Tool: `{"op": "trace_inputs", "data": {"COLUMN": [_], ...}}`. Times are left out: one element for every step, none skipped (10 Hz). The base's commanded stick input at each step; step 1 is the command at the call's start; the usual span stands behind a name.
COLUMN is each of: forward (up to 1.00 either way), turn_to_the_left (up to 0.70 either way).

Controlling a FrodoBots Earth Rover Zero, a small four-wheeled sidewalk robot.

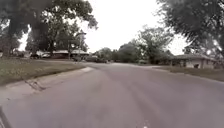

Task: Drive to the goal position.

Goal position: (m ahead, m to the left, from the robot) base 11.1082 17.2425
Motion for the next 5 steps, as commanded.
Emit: {"op": "trace_inputs", "data": {"forward": [0.7,0.7,0.7,0.7,0.7], "turn_to_the_left": [0.02,0.02,0.02,0.02,0.03]}}
